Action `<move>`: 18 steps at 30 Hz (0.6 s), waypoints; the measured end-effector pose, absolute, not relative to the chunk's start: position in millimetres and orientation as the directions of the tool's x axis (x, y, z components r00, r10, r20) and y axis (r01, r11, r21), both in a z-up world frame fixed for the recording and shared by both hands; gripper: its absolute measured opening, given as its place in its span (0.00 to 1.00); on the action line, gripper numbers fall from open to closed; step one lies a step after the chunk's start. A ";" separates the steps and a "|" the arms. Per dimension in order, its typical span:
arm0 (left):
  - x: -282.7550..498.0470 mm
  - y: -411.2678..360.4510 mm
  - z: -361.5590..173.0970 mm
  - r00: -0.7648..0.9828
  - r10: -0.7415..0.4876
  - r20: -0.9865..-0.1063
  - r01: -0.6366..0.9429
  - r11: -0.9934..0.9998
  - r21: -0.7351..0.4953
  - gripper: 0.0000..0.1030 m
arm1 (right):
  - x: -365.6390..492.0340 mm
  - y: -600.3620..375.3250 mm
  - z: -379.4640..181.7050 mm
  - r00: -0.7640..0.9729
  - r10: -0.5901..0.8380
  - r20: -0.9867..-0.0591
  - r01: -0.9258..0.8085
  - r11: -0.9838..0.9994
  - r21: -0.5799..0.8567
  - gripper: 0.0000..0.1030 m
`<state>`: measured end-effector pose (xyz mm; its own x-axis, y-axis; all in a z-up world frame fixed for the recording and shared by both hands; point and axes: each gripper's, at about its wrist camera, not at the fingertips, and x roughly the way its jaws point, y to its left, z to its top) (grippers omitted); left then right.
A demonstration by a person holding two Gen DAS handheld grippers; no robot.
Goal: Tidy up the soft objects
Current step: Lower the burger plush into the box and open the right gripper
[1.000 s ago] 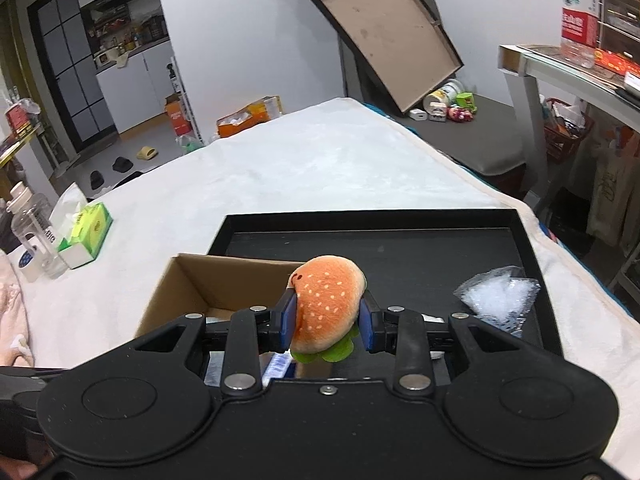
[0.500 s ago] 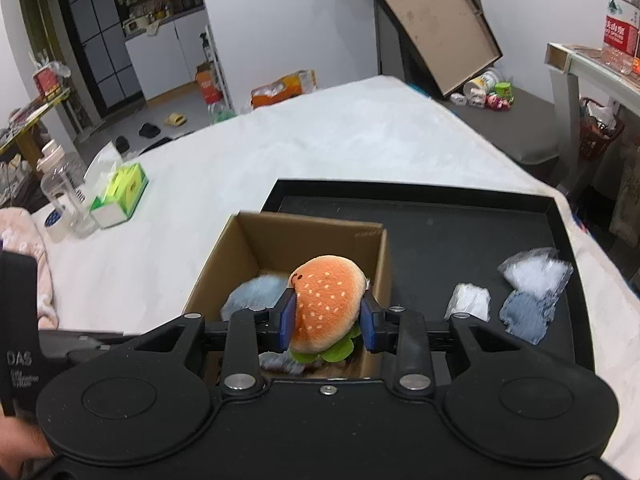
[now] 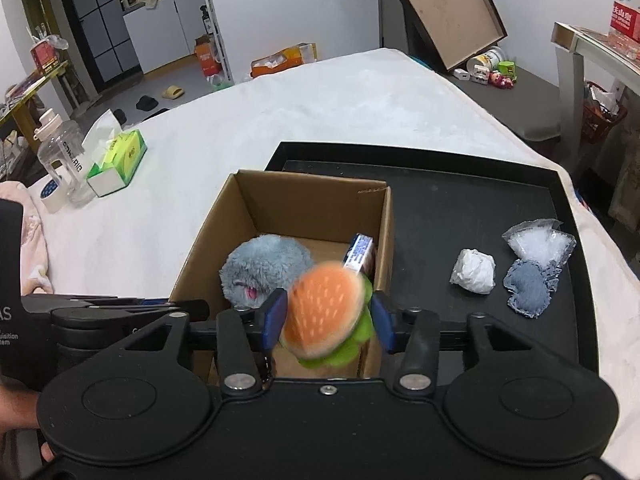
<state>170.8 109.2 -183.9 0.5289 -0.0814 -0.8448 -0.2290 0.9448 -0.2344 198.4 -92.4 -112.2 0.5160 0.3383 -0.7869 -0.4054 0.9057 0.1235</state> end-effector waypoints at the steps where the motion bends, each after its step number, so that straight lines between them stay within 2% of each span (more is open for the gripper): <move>1: 171.0 109.3 -183.4 0.529 -0.084 -0.845 -0.227 0.945 -0.236 0.15 | 198.8 -93.8 -110.4 0.521 0.337 -0.784 -0.402 0.907 0.123 0.46; 6: 169.6 111.6 -180.9 0.532 -0.091 -0.842 -0.222 0.944 -0.242 0.15 | 201.2 -102.9 -102.7 0.556 0.320 -0.767 -0.387 0.917 0.102 0.51; 18: 167.3 109.5 -174.9 0.543 -0.084 -0.836 -0.201 0.953 -0.227 0.17 | 207.3 -117.0 -106.5 0.584 0.279 -0.762 -0.406 0.913 0.024 0.52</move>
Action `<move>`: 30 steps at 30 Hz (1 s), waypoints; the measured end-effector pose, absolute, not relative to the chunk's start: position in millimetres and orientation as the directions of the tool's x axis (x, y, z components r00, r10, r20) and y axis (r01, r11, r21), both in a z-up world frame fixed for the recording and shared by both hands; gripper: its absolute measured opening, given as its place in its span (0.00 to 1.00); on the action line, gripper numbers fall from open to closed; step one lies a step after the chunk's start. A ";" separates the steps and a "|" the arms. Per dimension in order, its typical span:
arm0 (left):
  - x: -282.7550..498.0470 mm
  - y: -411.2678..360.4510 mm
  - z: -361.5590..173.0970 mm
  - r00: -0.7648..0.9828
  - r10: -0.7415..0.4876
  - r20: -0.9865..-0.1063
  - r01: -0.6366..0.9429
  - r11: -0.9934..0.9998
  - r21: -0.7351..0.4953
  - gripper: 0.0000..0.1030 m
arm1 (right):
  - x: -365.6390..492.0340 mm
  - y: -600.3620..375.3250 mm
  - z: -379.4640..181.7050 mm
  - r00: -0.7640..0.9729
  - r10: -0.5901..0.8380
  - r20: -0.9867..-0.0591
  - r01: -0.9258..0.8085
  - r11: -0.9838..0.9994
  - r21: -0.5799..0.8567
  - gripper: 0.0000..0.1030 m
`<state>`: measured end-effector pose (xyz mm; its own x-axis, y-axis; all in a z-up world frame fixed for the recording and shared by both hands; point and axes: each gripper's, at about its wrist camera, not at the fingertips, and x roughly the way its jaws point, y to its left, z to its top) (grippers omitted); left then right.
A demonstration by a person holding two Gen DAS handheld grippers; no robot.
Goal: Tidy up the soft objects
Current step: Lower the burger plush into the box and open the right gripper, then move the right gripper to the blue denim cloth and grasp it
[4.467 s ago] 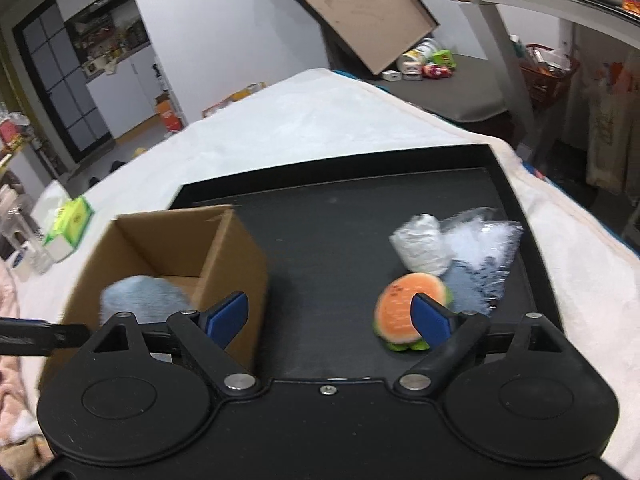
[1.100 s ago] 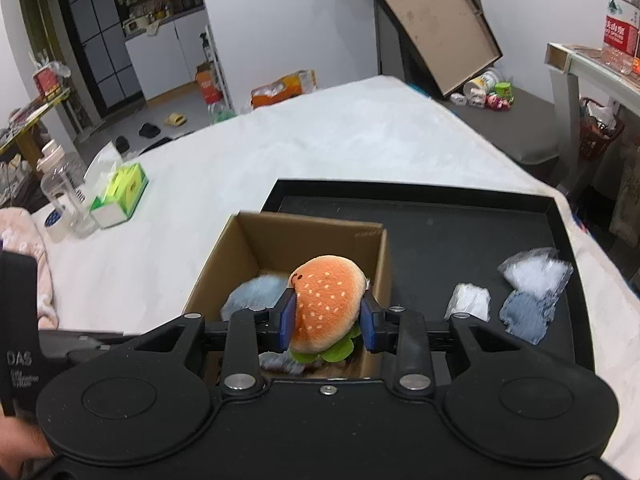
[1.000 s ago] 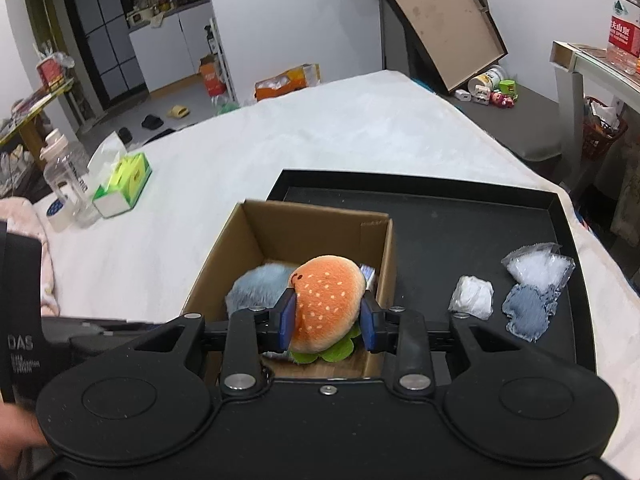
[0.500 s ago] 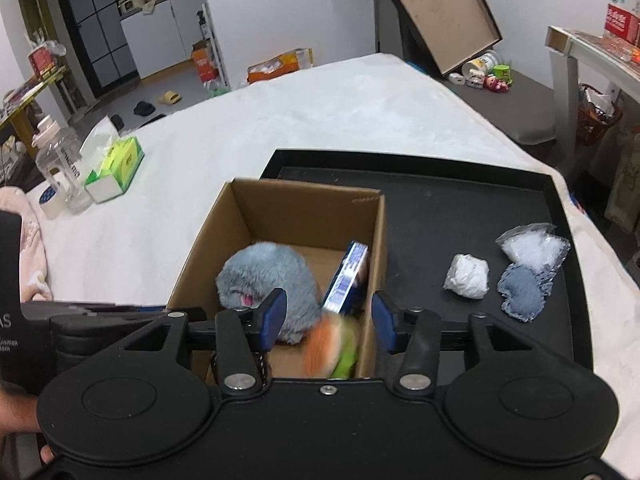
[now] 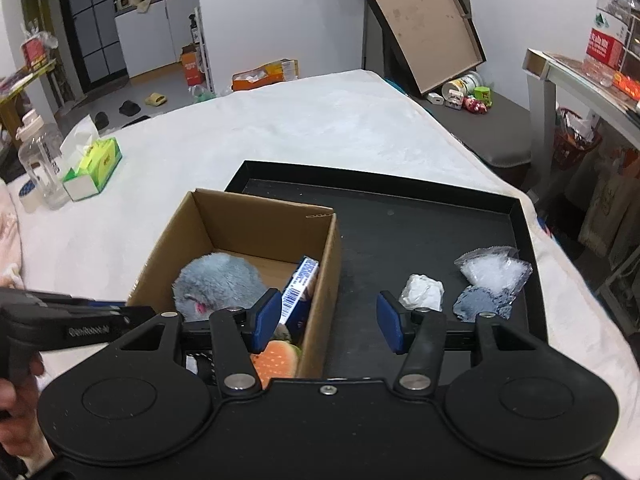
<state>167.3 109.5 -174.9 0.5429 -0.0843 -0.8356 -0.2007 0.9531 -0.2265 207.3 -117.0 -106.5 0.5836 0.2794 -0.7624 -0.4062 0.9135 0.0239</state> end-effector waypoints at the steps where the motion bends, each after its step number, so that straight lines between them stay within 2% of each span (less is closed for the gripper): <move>1: 167.6 109.2 -174.5 0.541 -0.082 -0.837 -0.200 0.954 -0.223 0.17 | 207.4 -117.5 -107.1 0.583 0.278 -0.763 -0.411 0.911 0.018 0.53; 4: 169.2 108.6 -174.9 0.532 -0.073 -0.843 -0.203 0.956 -0.211 0.20 | 210.3 -119.9 -108.9 0.586 0.274 -0.763 -0.421 0.907 0.003 0.56; 8: 171.3 107.6 -174.5 0.520 -0.051 -0.852 -0.214 0.959 -0.188 0.31 | 215.7 -124.5 -112.6 0.586 0.281 -0.760 -0.422 0.907 0.009 0.57; 20: 177.9 96.4 -162.8 0.516 0.003 -0.857 -0.214 0.969 -0.125 0.55 | 235.9 -155.9 -123.1 0.602 0.321 -0.731 -0.380 0.921 0.091 0.66; 22: 180.0 92.7 -161.8 0.509 0.011 -0.861 -0.212 0.971 -0.112 0.59 | 238.4 -161.4 -129.3 0.605 0.326 -0.727 -0.368 0.924 0.108 0.69; 27: 185.2 84.2 -161.2 0.494 0.046 -0.868 -0.210 0.975 -0.068 0.68 | 239.4 -175.4 -141.7 0.626 0.331 -0.706 -0.335 0.932 0.140 0.86; 30: 187.8 80.8 -161.9 0.492 0.066 -0.868 -0.217 0.975 -0.049 0.70 | 241.0 -185.3 -148.8 0.648 0.318 -0.692 -0.306 0.941 0.147 0.88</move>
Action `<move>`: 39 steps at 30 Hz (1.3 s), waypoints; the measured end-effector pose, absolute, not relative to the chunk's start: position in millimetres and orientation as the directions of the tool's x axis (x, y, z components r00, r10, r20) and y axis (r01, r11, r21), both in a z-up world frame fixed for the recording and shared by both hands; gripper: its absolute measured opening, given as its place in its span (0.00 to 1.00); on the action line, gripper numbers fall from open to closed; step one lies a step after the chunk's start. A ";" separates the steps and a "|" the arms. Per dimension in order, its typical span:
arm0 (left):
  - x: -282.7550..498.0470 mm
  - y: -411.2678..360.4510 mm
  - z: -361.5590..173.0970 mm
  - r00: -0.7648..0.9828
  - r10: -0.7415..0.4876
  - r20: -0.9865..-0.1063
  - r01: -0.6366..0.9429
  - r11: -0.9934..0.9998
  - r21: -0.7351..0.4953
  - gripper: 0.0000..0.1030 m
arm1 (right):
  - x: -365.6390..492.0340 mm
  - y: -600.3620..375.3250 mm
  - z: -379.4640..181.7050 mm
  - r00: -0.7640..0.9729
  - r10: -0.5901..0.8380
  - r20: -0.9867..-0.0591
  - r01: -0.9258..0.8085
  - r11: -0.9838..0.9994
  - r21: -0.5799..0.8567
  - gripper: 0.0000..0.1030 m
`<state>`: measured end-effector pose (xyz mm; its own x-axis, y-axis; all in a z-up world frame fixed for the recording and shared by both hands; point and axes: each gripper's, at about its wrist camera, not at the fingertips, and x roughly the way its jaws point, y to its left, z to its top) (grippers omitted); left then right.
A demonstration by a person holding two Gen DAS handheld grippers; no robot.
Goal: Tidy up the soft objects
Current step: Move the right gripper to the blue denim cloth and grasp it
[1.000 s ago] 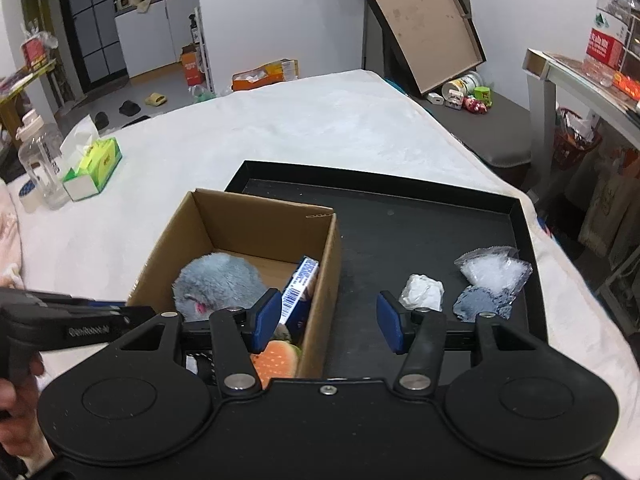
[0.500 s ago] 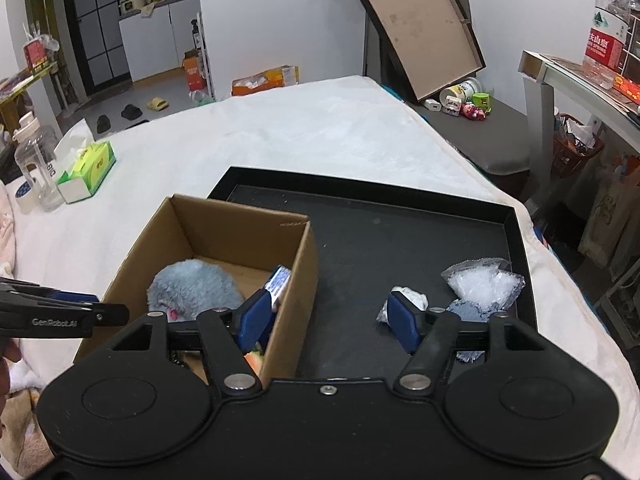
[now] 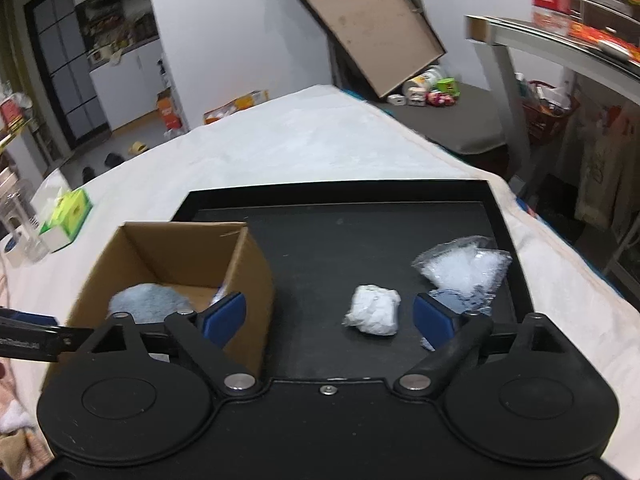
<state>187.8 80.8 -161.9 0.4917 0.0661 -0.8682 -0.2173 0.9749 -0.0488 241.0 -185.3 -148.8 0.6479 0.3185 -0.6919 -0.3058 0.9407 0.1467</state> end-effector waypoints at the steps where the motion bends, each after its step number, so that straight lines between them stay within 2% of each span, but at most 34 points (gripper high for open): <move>1: 188.5 79.8 -162.7 0.491 0.068 -0.869 -0.217 0.975 -0.046 0.70 | 242.5 -187.6 -152.1 0.650 0.312 -0.693 -0.298 0.943 0.145 0.88; 8: 200.8 67.7 -164.7 0.470 0.069 -0.880 -0.202 0.979 -0.031 0.77 | 249.5 -201.2 -171.6 0.646 0.300 -0.702 -0.251 0.952 0.176 0.88; 17: 212.3 45.5 -164.3 0.454 0.123 -0.883 -0.200 0.979 0.033 0.78 | 264.5 -225.5 -187.5 0.640 0.284 -0.714 -0.176 0.959 0.223 0.88; 27: 223.5 34.0 -165.0 0.430 0.174 -0.886 -0.217 0.972 0.086 0.78 | 284.9 -255.2 -207.4 0.633 0.248 -0.733 -0.090 0.965 0.248 0.77; 34: 227.7 31.2 -168.7 0.409 0.195 -0.892 -0.233 0.967 0.104 0.78 | 295.9 -257.6 -221.2 0.602 0.250 -0.758 -0.087 0.965 0.249 0.77; 37: 227.7 28.1 -169.2 0.406 0.200 -0.892 -0.226 0.967 0.114 0.78 | 299.0 -256.7 -226.7 0.587 0.250 -0.770 -0.089 0.965 0.246 0.74; 38: 228.0 27.1 -169.1 0.406 0.204 -0.891 -0.226 0.967 0.118 0.78 | 299.7 -255.7 -228.9 0.579 0.244 -0.778 -0.091 0.967 0.236 0.70; 39: 227.8 26.8 -168.9 0.406 0.205 -0.891 -0.226 0.967 0.119 0.78 | 300.3 -254.3 -231.2 0.570 0.235 -0.787 -0.096 0.971 0.220 0.62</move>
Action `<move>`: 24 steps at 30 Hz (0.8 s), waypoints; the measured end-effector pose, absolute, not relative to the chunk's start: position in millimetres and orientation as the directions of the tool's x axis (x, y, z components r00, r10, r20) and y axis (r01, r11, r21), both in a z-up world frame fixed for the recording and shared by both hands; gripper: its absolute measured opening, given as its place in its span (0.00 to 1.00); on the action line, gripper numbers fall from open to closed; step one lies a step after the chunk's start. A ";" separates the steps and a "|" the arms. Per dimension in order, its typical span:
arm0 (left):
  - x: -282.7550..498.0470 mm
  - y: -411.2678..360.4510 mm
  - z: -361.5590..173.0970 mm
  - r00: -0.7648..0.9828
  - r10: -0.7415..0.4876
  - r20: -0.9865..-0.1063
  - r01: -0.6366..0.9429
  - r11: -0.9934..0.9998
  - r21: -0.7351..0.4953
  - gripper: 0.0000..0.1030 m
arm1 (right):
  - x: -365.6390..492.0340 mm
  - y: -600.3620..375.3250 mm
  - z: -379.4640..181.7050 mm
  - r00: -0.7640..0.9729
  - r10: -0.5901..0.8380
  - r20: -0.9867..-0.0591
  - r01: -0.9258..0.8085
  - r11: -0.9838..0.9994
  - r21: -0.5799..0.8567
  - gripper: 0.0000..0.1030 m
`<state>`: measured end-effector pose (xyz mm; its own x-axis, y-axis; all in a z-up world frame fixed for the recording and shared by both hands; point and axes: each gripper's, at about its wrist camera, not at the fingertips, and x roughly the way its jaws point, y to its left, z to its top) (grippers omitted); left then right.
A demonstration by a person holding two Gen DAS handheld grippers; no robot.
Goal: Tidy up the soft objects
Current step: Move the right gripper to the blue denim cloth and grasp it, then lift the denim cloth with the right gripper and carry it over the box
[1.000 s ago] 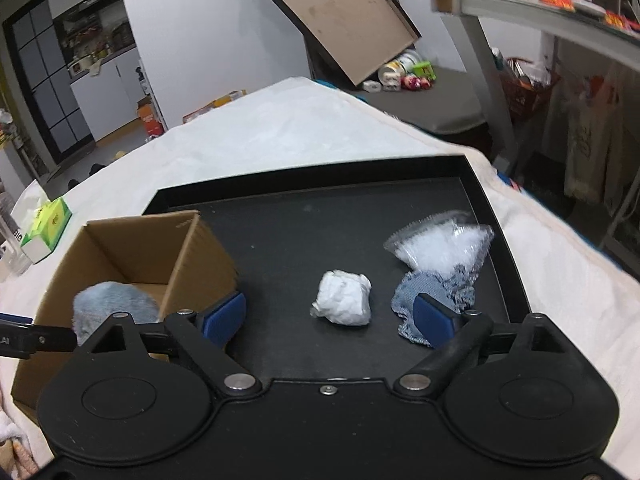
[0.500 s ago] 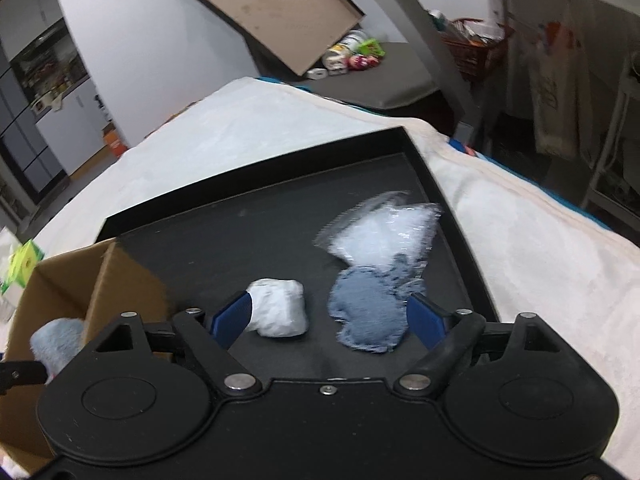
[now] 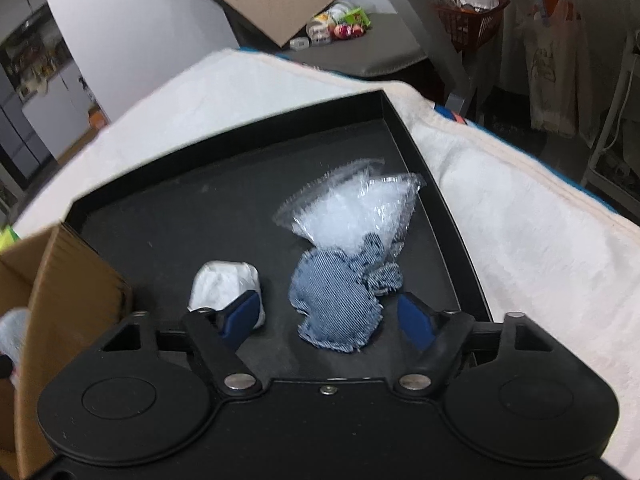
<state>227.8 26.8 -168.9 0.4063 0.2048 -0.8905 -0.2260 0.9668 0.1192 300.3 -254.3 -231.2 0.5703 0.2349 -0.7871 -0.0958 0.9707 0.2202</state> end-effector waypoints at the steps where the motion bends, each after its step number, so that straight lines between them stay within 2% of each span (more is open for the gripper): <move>1: 227.5 26.8 -168.4 0.407 0.205 -0.890 -0.227 0.967 0.118 0.78 | 300.9 -253.3 -233.1 0.562 0.229 -0.794 -0.101 0.973 0.209 0.56; 2: 227.1 27.2 -167.8 0.409 0.203 -0.890 -0.228 0.967 0.116 0.78 | 301.3 -252.7 -234.9 0.552 0.231 -0.801 -0.108 0.973 0.206 0.40; 3: 226.3 27.1 -167.1 0.411 0.202 -0.889 -0.228 0.967 0.114 0.78 | 301.9 -252.2 -237.1 0.537 0.235 -0.810 -0.114 0.972 0.206 0.29; 6: 224.5 27.4 -166.3 0.416 0.204 -0.886 -0.221 0.968 0.119 0.78 | 299.4 -249.4 -235.6 0.541 0.237 -0.807 -0.146 0.971 0.187 0.23; 24: 210.4 57.8 -155.9 0.451 0.139 -0.882 -0.242 0.970 0.029 0.78 | 283.3 -245.9 -196.5 0.584 0.223 -0.781 -0.159 0.974 0.160 0.21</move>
<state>210.4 57.8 -155.9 0.4508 0.1387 -0.8818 -0.2421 0.9698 0.0287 283.3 -245.9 -196.5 0.5837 0.2233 -0.7806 -0.1591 0.9743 0.1597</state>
